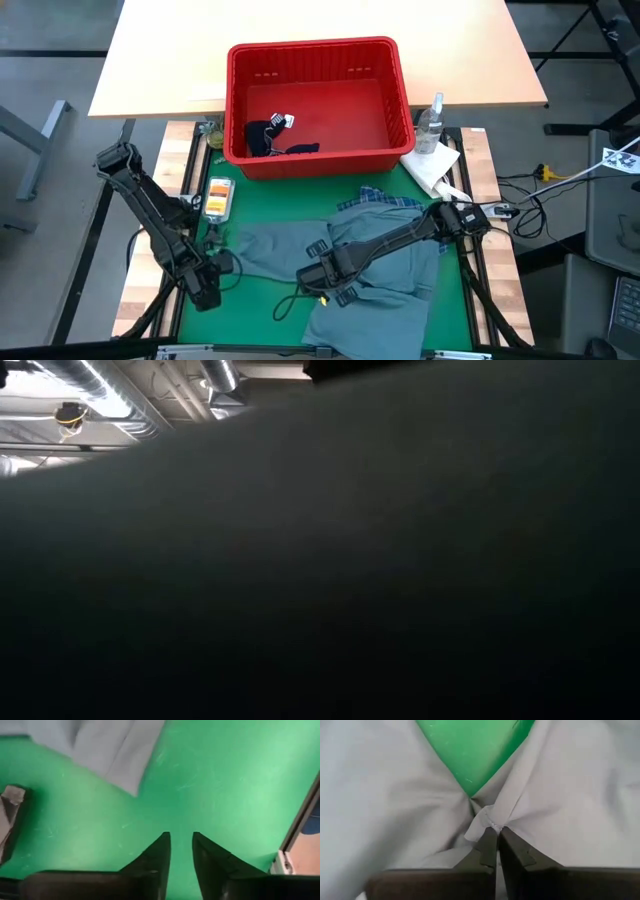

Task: Fold Laundry from Bin
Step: Fold the blue pants on top of the blue shirt

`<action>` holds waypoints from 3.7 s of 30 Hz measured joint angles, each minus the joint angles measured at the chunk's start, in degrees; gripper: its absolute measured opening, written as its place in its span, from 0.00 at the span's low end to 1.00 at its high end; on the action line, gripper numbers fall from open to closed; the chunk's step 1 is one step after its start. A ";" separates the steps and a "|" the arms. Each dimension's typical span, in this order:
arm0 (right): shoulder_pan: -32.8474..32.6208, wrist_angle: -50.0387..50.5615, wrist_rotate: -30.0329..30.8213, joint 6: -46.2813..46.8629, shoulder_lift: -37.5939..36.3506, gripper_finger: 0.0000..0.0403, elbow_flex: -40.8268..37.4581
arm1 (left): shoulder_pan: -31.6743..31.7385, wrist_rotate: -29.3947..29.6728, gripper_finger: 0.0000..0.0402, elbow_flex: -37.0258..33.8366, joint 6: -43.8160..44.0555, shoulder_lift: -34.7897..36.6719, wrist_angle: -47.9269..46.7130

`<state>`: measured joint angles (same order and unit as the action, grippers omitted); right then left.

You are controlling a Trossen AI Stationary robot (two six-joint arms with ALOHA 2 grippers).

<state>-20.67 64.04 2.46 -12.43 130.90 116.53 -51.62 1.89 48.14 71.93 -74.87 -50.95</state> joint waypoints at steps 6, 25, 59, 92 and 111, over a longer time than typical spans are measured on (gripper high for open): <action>0.02 -1.71 0.04 0.07 -0.01 0.05 0.00 | 0.60 6.91 0.28 0.00 -1.80 0.00 0.91; 0.05 -2.61 0.04 0.09 -0.01 0.22 0.00 | 23.22 12.78 0.21 -0.06 -24.20 0.00 -8.87; 2.48 -39.09 12.91 -7.65 6.29 0.27 8.33 | 42.73 6.73 0.01 -17.20 -38.02 0.09 5.34; 4.31 -53.38 -0.18 12.41 22.62 0.27 8.46 | 44.96 15.12 0.01 -17.35 -36.51 -0.09 5.88; 5.01 -43.02 6.46 6.84 22.57 0.27 18.18 | 43.33 12.26 0.00 -2.48 -38.10 -0.11 -15.16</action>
<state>-15.66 21.02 8.92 -5.59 153.47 134.72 -8.28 14.15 45.66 33.82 -74.98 -66.11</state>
